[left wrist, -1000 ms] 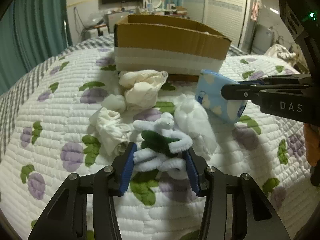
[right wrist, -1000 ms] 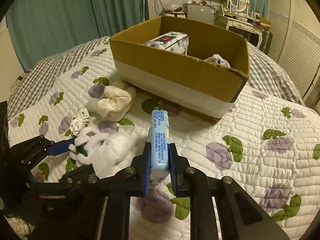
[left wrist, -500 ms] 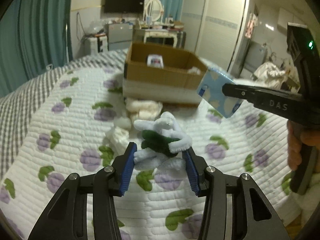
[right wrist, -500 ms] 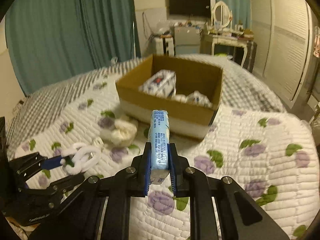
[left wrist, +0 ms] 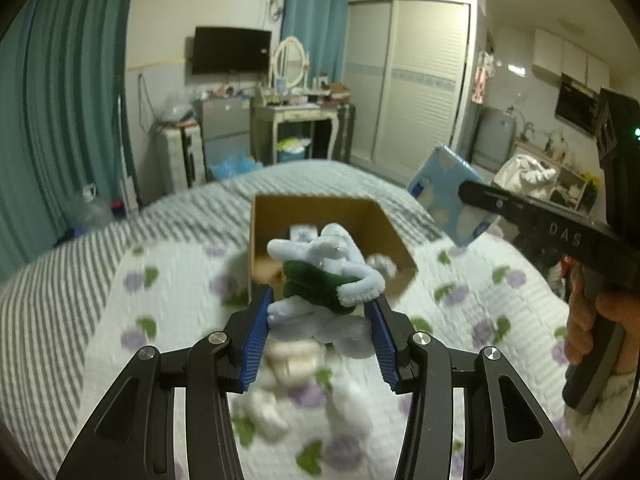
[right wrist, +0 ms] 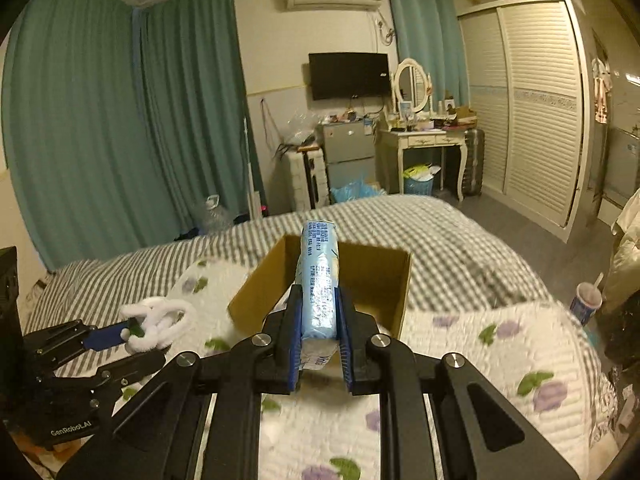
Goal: Organize soft objects
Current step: 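Lower the blue pack and fuzzy toy into the box and open both tools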
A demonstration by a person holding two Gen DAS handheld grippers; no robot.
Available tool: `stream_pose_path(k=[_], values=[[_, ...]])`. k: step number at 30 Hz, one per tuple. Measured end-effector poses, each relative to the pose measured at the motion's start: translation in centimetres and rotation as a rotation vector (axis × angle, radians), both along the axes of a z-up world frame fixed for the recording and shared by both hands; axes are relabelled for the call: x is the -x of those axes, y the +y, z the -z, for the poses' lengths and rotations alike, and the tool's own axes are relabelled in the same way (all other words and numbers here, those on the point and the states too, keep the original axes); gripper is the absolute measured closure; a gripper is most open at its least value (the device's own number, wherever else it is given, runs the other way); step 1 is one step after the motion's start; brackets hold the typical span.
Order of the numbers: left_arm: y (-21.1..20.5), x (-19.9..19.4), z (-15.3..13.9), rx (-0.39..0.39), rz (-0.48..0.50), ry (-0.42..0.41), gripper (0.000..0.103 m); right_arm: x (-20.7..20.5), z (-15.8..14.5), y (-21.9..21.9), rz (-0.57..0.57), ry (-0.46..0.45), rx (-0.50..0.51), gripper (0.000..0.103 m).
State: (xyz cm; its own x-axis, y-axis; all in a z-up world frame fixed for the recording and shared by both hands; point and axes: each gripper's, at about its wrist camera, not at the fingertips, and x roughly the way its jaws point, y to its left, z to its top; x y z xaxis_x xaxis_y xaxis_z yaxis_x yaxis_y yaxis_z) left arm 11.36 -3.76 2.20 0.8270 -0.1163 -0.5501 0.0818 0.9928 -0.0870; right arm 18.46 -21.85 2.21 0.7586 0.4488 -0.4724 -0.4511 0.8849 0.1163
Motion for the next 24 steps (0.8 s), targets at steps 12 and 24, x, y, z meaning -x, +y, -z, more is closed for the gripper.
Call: stream_pose_path(k=[12,24], values=[[0.5,-13.3,1.3,-0.014,-0.005,0.017,0.057,-11.1,1.9,2.7,0.06,0.048,0.043,0.088],[-0.3,-19.8,7.3,-0.116,0.002,0.088,0.054,-18.1,9.4,3.4,0.061,0.154,0.08,0.087]])
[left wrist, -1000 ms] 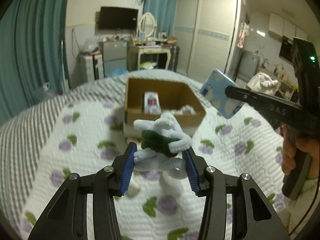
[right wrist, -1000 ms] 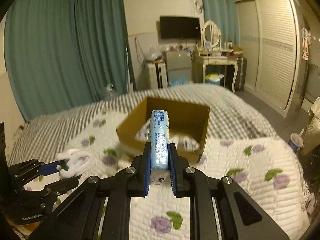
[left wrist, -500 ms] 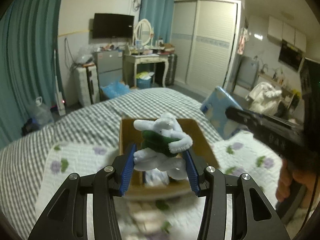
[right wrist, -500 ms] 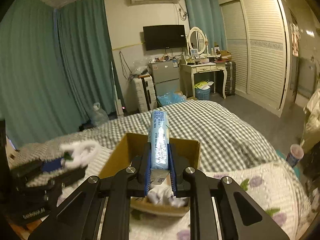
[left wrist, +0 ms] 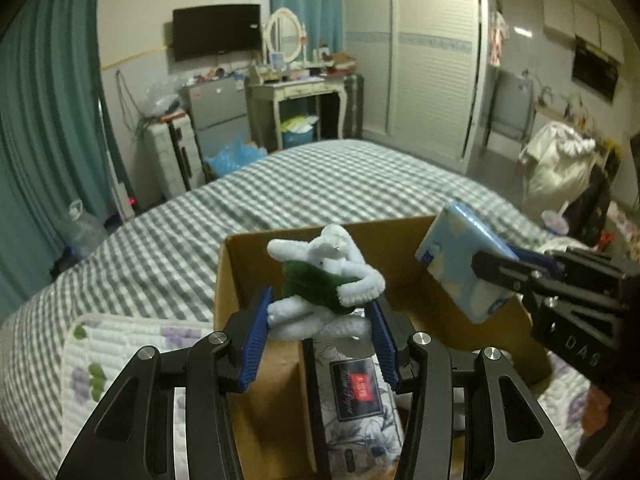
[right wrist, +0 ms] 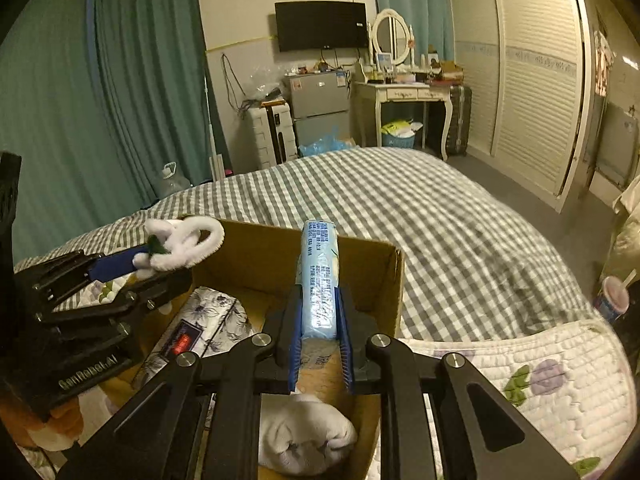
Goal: Organize soft objects
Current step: 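Lower the blue pack and fuzzy toy into the box and open both tools, then grasp a white cloth with the right tool while the left tool grasps a white mesh item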
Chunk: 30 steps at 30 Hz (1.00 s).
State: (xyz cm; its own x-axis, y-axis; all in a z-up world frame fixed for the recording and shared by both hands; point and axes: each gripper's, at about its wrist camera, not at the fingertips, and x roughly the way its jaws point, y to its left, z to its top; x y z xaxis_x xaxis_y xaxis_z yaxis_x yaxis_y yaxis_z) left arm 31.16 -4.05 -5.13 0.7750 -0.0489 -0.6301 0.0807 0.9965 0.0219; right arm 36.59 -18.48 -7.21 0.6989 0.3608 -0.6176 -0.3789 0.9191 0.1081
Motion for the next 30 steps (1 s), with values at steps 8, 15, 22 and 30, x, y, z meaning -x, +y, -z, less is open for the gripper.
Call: stream_pose_path(k=[8,15,22,30], values=[[-0.3,1.6,-1.6,-0.077,-0.054,-0.039,0.017,1.0,-1.6,-1.4,0.041,-0.029,-0.018,0.048],[1.2,7.4,-8.0,-0.044,-0.057,-0.123,0.017,6.6,-9.1,-2.6,0.057,-0.13,-0.033,0.041],[1.7,16.5,-14.6,-0.063,-0.057,-0.255,0.006,15.9,-16.8,-3.4,0.1,-0.24,-0.037,0.016],[3.6,23.8,-14.3,-0.031,-0.047,-0.264,0.006,25.6,-16.7,-4.1,0.013,-0.242,-0.056,0.0]])
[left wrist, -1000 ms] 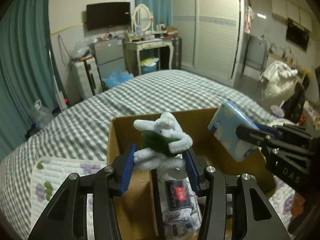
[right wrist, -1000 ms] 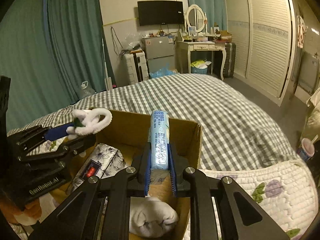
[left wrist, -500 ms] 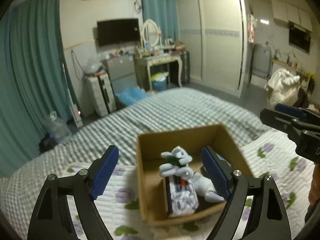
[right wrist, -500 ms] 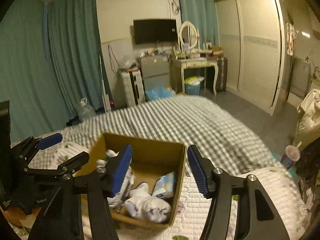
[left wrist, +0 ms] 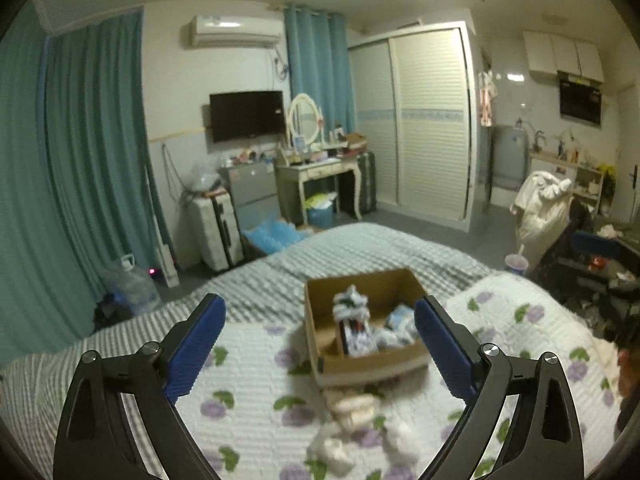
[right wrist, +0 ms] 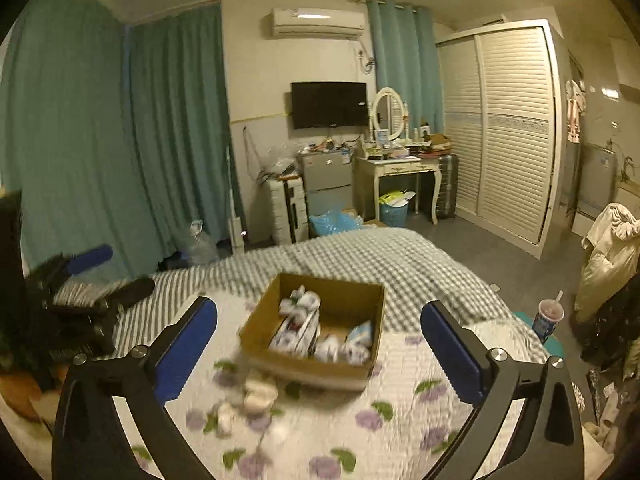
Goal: Organize soft objects
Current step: 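Grasp a white cloth with the right tool while the left tool grasps a white mesh item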
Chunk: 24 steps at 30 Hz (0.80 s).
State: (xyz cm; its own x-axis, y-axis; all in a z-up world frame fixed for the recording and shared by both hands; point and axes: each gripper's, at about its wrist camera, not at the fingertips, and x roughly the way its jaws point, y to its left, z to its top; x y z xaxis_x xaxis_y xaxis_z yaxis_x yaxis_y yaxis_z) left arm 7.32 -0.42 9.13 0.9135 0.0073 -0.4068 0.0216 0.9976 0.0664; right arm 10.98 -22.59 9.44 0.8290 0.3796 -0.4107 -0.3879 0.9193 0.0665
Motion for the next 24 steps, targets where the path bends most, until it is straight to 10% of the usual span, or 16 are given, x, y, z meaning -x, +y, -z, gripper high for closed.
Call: stream_pose_path(k=[15,24], values=[[2.7,-0.3,17.4,0.122,-0.13,0.193,0.006,-1.6,19.2,6.3,-0.087,0.266,0.124,0.001],[2.7,-3.0,25.1,0.16,-0.104,0.377,0.01,-5.1,25.6,9.3,-0.118,0.417,0.193,0.036]])
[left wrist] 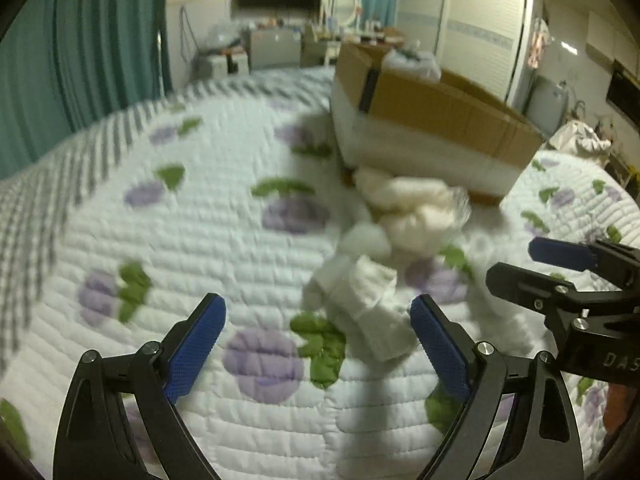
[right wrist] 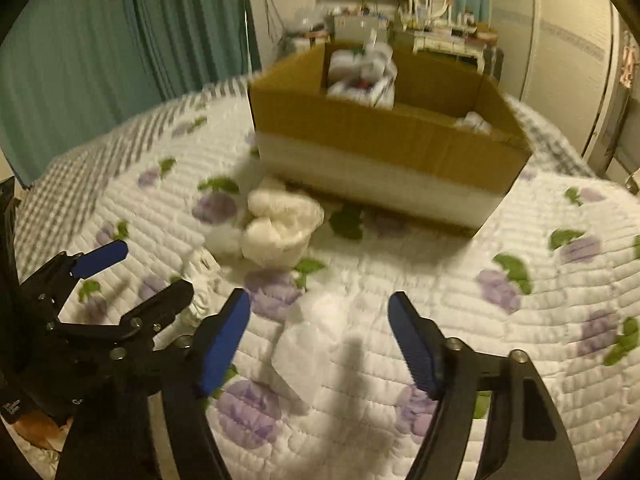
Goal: Organize soft objects
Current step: 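Grasp a white cloth with the right tool while the left tool grasps a white mesh item, then drop the white cloth and mesh item into the box with both tools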
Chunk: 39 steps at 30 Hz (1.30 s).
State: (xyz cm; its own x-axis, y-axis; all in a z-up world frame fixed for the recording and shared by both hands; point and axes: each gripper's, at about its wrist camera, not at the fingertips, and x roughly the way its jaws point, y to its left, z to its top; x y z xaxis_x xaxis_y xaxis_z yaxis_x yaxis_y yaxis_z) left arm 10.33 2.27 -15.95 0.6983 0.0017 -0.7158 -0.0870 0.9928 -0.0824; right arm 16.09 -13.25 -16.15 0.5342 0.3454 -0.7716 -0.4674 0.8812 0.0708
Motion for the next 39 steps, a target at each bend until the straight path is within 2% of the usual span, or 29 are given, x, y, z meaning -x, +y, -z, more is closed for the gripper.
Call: stream_pose_path(k=[2,5,6,8,11,12,14,15,16,18,21,34,39], values=[[-0.2,-0.1,0.2,0.025,0.018,0.001,0.01,-0.7,1.0,-0.1,0.005,0.024,0.014,0.05],[-1.2,-0.3,0.2,-0.006,0.046,-0.005,0.01,-1.4,2.3,-0.2,-0.012,0.069,-0.016,0.068],[-1.5,-0.5,0.3,-0.01,0.053,-0.003,0.01,-1.3,2.5,-0.1,-0.025,0.077,-0.023,0.071],[-2.1,-0.8,0.5,-0.01,0.085,0.003,0.019,-0.8,2.7,0.2,-0.034,0.057,-0.001,0.075],[-2.0,-1.6,1.3,0.027,0.124,0.024,0.029,-0.3,2.4,0.2,-0.035,0.039,0.019,0.076],[-2.0,-1.6,1.4,0.035,0.136,0.028,0.041,-0.2,2.2,0.0,-0.034,0.04,0.009,0.076],[-2.3,-1.4,1.4,0.038,0.17,0.025,0.055,0.0,2.0,-0.1,-0.03,0.036,0.01,0.076],[-2.3,-1.3,1.3,0.045,0.187,0.022,0.067,0.1,1.9,-0.3,-0.027,0.032,0.012,0.076],[-2.4,-1.1,1.1,0.051,0.201,0.018,0.075,0.2,1.8,-0.3,-0.026,0.034,0.012,0.076],[-2.5,-0.7,1.0,0.05,0.207,0.015,0.08,0.3,1.5,-0.3,-0.022,0.036,0.011,0.076],[-2.7,0.1,0.5,0.029,0.204,0.005,0.084,0.8,0.7,-0.4,-0.026,0.022,0.005,0.076],[-3.2,3.4,-3.8,0.026,0.195,-0.068,0.084,4.7,-3.6,-2.8,-0.039,-0.065,-0.036,0.076],[-3.6,4.7,-6.1,0.014,0.201,-0.104,0.084,6.4,-5.1,-4.2,-0.061,-0.101,-0.012,0.076]])
